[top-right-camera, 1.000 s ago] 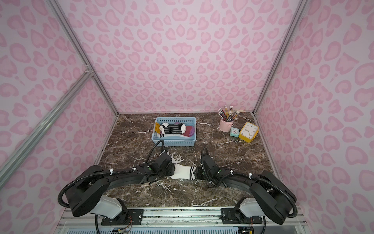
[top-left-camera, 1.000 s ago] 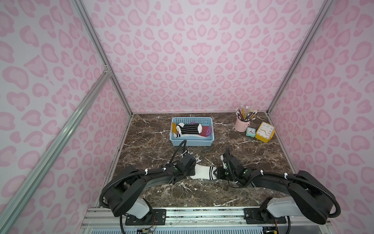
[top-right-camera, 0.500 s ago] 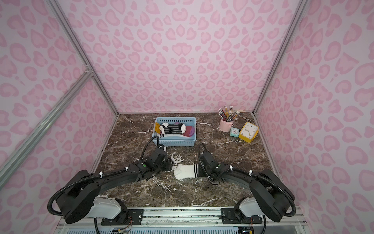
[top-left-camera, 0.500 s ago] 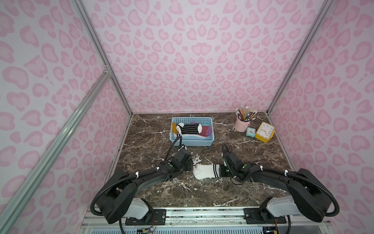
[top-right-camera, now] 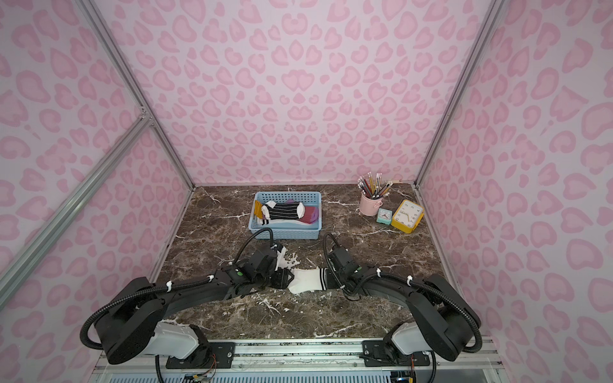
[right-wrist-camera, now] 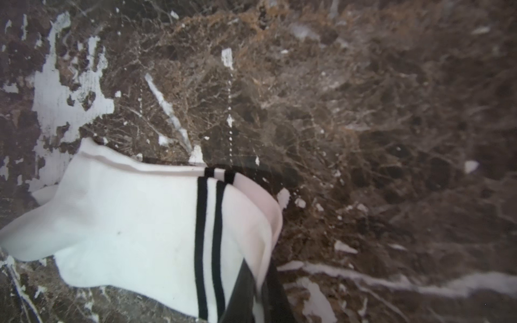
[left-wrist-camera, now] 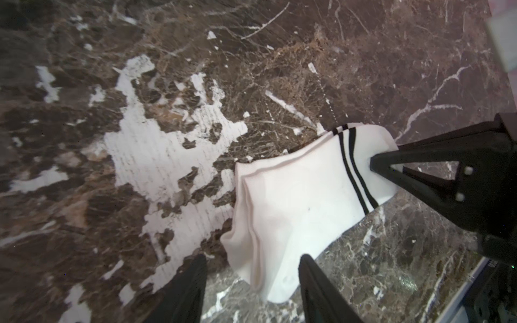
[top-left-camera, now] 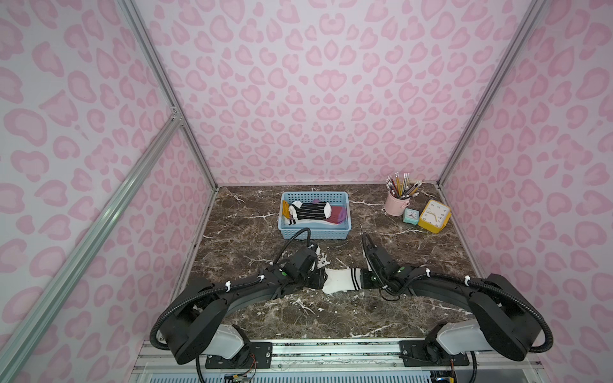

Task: Place the socks together as a pair
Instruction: Pick up a pair of socks from the center of the board.

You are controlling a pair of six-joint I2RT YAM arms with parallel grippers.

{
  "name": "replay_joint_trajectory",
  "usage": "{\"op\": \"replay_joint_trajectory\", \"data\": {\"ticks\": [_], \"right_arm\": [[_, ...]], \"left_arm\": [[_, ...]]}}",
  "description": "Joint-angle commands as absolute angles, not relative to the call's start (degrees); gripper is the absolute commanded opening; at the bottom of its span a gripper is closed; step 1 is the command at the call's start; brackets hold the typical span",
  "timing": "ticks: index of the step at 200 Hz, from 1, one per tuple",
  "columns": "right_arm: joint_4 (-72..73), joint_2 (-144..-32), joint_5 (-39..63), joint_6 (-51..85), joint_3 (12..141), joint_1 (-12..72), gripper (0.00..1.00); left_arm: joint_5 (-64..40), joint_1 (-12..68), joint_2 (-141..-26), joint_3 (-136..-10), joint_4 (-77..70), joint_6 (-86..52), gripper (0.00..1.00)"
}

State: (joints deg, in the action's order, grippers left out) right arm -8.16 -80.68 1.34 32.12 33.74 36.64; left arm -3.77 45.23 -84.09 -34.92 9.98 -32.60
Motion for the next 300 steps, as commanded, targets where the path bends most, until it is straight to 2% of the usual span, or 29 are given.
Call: {"op": "replay_joint_trajectory", "data": {"ticks": [1, 66, 137, 147, 181, 204, 265, 300], "right_arm": [[-8.4, -80.4, 1.4, 31.8, 34.6, 36.5, 0.0], [-8.5, -79.0, 1.6, 32.6, 33.5, 36.5, 0.0], [-6.7, -78.1, 3.0, 33.8, 31.5, 36.6, 0.0], [-6.6, -78.0, 3.1, 33.9, 31.3, 36.6, 0.0], [-7.0, -76.9, 2.6, 34.4, 31.5, 36.7, 0.0], [-8.3, -74.9, 2.5, 34.9, 32.1, 36.8, 0.0], [-10.4, -63.6, 3.1, 37.7, 35.7, 37.0, 0.0], [-10.3, -62.6, 1.6, 36.9, 41.3, 36.9, 0.0]], "left_arm": [[-2.7, 46.4, -85.3, -35.1, 7.7, -32.2, 0.56], [7.4, 46.7, -89.7, -36.8, 12.2, -36.9, 0.5], [1.4, 46.6, -93.1, -38.4, 8.4, -37.1, 0.37], [-0.2, 46.6, -93.7, -38.6, 7.4, -37.0, 0.28], [-1.4, 46.7, -95.5, -39.7, 7.5, -36.7, 0.17], [-1.3, 46.8, -94.4, -40.3, 9.0, -36.6, 0.03], [3.0, 47.9, -81.9, -43.5, 18.1, -40.7, 0.03], [8.7, 47.9, -78.5, -50.3, 25.4, -40.8, 0.03]]}}
